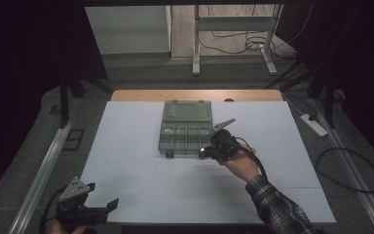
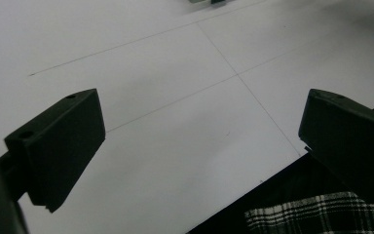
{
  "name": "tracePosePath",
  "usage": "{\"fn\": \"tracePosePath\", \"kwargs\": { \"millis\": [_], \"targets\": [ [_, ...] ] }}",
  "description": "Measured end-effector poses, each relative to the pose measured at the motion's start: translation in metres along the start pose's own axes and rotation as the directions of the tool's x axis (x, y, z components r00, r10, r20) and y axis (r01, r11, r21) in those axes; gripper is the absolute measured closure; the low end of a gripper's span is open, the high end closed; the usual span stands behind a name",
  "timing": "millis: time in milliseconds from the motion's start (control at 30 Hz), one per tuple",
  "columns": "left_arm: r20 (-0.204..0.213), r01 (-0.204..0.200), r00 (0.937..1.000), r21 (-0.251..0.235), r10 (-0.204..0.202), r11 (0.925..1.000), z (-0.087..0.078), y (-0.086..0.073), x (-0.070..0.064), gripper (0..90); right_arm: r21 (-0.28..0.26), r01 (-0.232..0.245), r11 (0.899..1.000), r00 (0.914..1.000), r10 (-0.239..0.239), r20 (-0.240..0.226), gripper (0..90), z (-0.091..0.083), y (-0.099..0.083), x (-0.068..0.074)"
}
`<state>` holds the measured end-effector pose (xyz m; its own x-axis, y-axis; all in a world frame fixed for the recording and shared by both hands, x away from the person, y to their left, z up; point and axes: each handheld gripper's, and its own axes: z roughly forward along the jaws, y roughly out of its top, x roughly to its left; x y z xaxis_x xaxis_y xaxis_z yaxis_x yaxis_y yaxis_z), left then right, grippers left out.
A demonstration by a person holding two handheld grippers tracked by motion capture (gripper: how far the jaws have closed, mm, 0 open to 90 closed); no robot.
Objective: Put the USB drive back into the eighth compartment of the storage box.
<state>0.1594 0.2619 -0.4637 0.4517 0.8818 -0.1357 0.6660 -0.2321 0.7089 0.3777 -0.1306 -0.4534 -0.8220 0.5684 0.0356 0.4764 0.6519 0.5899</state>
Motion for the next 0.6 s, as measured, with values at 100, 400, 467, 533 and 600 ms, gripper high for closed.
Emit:
{"fn": "tracePosePath", "kwargs": {
  "millis": [100,400,467,533,600],
  "targets": [
    [-0.001,-0.001,1.0000,0.001,0.001,1.0000,0.000,0.000,0.000,3.3,-0.002,-0.004,1.000,1.0000,0.004,0.005,78.4,0.001,0.001,-0.002],
    [-0.001,-0.001,1.0000,0.001,0.001,1.0000,0.000,0.000,0.000,3.3,-0.010,-0.010,1.000,0.9996,0.011,0.024,78.4,0.005,0.005,-0.009],
    [-0.001,-0.001,1.0000,0.001,0.001,1.0000,0.000,0.000,0.000,3.3,-0.011,-0.012,1.000,0.9996,0.012,0.027,78.4,0.005,0.005,-0.009],
    [-0.001,-0.001,1.0000,0.001,0.001,1.0000,0.000,0.000,0.000,3.3,-0.012,-0.014,1.000,0.9995,0.014,0.030,78.4,0.006,0.007,-0.011],
    [0.000,0.000,1.0000,0.001,0.000,1.0000,0.000,0.000,0.000,3.3,-0.013,-0.016,1.000,0.9993,0.017,0.034,78.4,0.007,0.008,-0.013]
  ]
}}
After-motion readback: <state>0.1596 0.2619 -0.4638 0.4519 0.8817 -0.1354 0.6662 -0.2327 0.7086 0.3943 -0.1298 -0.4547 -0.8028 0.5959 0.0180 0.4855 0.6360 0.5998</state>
